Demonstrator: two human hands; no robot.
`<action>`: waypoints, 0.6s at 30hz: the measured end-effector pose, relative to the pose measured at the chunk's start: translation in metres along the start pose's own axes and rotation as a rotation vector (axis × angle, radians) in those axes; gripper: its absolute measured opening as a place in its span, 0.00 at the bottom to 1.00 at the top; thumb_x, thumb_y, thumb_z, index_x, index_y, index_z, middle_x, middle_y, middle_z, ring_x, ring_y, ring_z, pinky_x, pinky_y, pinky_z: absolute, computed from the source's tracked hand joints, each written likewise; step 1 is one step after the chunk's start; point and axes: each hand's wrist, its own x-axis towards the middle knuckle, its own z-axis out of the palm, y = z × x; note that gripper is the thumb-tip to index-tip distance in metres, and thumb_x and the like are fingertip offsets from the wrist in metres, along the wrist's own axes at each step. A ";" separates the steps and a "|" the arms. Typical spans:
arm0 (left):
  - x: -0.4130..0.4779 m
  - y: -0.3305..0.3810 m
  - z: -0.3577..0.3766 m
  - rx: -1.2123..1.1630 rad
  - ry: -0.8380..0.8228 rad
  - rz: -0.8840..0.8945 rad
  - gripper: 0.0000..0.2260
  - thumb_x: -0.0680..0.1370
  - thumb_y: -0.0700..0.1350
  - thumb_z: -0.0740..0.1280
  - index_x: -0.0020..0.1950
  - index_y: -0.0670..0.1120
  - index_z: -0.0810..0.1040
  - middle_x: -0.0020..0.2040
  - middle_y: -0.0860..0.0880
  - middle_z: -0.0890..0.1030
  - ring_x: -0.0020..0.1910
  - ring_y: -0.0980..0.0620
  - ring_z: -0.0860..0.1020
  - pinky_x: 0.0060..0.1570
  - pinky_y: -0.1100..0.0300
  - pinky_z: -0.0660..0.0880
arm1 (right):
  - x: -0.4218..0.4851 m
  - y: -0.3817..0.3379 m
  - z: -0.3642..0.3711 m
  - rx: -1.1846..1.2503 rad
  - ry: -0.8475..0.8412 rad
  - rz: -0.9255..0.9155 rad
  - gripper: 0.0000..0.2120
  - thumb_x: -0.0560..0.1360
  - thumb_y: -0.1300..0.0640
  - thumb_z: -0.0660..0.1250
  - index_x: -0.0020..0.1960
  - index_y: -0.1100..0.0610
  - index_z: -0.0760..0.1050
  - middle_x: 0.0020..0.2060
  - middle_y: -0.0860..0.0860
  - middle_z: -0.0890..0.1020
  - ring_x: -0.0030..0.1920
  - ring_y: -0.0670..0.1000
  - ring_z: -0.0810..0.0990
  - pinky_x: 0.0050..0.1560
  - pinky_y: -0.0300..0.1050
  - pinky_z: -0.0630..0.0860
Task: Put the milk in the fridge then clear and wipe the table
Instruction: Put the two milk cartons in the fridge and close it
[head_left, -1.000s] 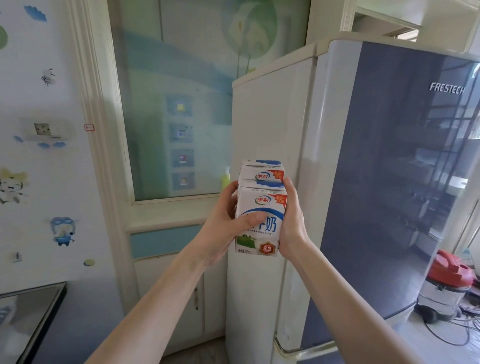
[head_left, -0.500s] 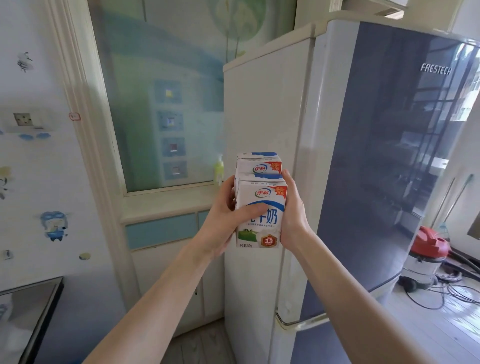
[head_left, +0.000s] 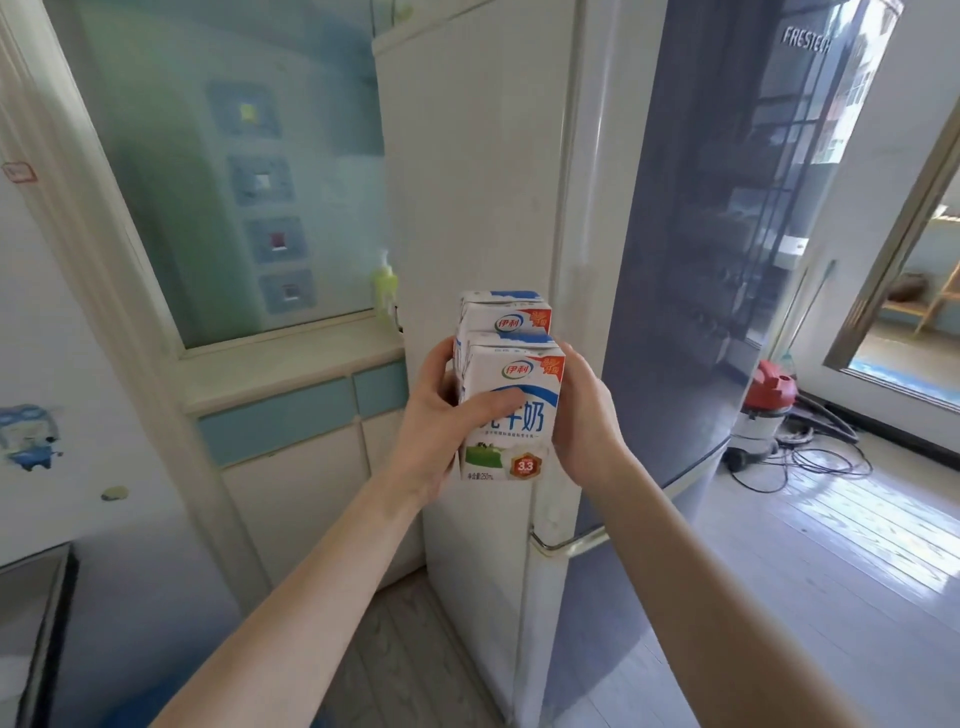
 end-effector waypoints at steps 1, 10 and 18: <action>-0.002 -0.003 -0.001 -0.004 -0.011 -0.011 0.34 0.59 0.42 0.76 0.63 0.49 0.69 0.54 0.44 0.82 0.49 0.44 0.82 0.46 0.48 0.80 | 0.003 0.008 -0.010 0.005 0.064 0.024 0.15 0.77 0.48 0.59 0.54 0.56 0.76 0.51 0.54 0.83 0.51 0.55 0.82 0.57 0.55 0.77; -0.007 -0.027 0.008 -0.020 -0.008 -0.062 0.29 0.62 0.39 0.72 0.60 0.53 0.69 0.48 0.51 0.83 0.45 0.50 0.83 0.40 0.55 0.81 | 0.033 0.090 -0.122 0.302 0.458 0.452 0.19 0.80 0.56 0.52 0.67 0.64 0.65 0.68 0.57 0.70 0.68 0.55 0.69 0.68 0.49 0.64; 0.017 -0.059 0.035 -0.028 0.102 -0.048 0.31 0.60 0.41 0.77 0.59 0.53 0.70 0.48 0.52 0.84 0.47 0.50 0.83 0.39 0.58 0.80 | 0.067 0.144 -0.187 0.115 0.430 0.642 0.15 0.79 0.58 0.52 0.64 0.61 0.66 0.70 0.58 0.67 0.69 0.57 0.68 0.66 0.48 0.66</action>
